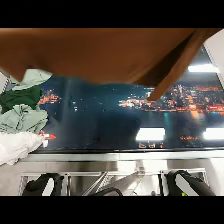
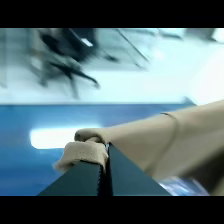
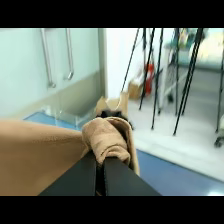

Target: Fold the shirts.

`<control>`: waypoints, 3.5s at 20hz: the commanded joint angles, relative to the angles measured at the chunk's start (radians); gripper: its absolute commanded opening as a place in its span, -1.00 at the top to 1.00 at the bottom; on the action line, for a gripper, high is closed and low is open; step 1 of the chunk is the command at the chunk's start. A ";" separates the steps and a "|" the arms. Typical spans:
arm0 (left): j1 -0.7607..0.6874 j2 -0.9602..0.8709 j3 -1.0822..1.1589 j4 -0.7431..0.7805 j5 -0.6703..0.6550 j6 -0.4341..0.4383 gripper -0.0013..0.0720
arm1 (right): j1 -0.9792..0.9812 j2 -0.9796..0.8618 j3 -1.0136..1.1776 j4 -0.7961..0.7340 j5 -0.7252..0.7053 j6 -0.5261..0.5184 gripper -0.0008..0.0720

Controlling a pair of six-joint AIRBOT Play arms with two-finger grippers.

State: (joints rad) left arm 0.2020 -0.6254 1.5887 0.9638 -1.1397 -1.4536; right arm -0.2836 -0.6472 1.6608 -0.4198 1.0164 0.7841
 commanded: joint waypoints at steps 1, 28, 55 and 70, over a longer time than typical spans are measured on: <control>0.123 0.032 -0.061 -0.051 -0.042 0.047 0.93 | -0.003 -0.025 0.008 0.020 0.035 -0.021 0.93; -0.229 -0.910 -0.380 -0.118 0.088 0.313 0.93 | -0.044 -0.147 -1.019 -0.285 0.286 0.448 -0.47; -0.172 -0.683 -0.285 -0.197 0.052 0.312 0.93 | 0.252 -0.223 -0.808 0.485 0.051 -0.074 0.93; 0.033 -0.208 0.460 -0.224 0.003 0.256 0.93 | -0.053 -0.116 0.185 0.289 0.301 0.178 0.93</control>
State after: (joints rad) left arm 0.2085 -0.7944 2.0174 0.7837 -1.0431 -1.1721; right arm -0.3294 -0.7746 1.8332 -0.0303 1.2892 0.9291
